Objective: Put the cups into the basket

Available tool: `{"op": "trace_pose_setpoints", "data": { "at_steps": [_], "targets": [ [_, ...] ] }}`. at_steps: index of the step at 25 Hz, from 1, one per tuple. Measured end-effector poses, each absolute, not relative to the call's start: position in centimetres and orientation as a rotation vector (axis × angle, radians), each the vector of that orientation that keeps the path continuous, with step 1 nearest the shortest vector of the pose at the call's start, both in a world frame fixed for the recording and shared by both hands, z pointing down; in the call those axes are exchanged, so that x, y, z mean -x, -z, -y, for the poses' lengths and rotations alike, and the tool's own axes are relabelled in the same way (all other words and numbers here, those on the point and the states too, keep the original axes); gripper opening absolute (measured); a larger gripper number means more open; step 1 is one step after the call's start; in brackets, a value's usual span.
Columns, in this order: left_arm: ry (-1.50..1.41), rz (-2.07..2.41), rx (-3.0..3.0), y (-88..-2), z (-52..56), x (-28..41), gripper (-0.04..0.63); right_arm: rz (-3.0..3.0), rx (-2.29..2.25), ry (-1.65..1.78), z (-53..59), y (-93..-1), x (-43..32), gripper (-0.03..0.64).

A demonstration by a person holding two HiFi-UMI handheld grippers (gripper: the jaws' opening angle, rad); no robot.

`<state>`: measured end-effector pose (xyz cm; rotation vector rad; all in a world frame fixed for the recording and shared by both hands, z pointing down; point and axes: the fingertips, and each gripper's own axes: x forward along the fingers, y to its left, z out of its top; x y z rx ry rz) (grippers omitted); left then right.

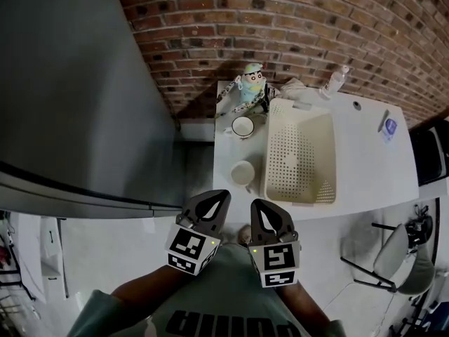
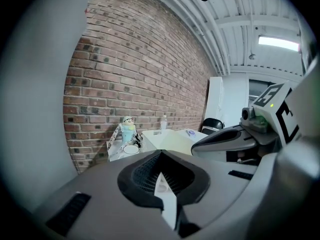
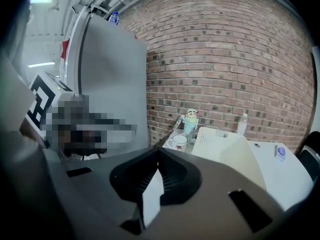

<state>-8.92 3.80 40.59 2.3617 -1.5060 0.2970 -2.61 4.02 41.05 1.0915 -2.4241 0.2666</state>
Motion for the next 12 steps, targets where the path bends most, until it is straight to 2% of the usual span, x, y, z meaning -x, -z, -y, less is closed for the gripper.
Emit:
{"op": "trace_pose_setpoints", "data": {
  "at_steps": [12],
  "targets": [
    [-0.343,1.586,-2.265,-42.0,-3.1,5.8,0.006,2.477,-0.949,-0.285,-2.7,-42.5,0.2,0.011]
  ]
}}
